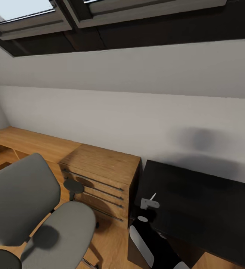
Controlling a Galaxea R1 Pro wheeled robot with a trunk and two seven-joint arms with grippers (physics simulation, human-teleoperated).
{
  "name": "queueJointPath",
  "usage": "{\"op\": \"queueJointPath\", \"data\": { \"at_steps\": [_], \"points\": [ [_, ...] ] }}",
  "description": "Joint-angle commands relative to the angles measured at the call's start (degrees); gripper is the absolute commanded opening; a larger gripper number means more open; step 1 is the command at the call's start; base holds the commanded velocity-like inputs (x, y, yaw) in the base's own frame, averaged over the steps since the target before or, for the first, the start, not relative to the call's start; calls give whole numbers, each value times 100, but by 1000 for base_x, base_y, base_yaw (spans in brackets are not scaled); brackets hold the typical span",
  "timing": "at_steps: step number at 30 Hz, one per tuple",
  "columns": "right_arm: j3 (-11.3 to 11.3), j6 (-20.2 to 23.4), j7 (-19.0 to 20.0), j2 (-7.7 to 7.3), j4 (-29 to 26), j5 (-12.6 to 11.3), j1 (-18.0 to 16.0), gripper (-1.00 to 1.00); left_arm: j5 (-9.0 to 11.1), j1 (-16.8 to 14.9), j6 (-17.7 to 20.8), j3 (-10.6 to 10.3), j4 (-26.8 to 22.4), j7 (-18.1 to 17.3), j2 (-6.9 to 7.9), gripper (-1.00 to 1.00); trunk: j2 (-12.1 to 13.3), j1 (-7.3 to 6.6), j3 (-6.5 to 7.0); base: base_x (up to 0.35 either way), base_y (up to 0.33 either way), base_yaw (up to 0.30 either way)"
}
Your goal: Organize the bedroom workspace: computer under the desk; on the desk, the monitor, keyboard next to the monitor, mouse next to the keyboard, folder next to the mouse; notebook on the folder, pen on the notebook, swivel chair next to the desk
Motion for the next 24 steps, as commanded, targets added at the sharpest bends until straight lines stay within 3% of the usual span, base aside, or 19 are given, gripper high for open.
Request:
{"op": "queueJointPath", "data": {
  "at_steps": [1, 24],
  "points": [
    [9, 39, -34, 0, -6, -16, -5, 100, 55, -4, -40, -15, -9, 14, 5, 100, -6, 2, -7, 0, 0, 10],
    [9, 31, -29, 0, -7, -27, -5, 100, 45, -4, -40, -15, -9, 15, 7, 100, -6, 2, -7, 0, 0, 1]
  ]
}}
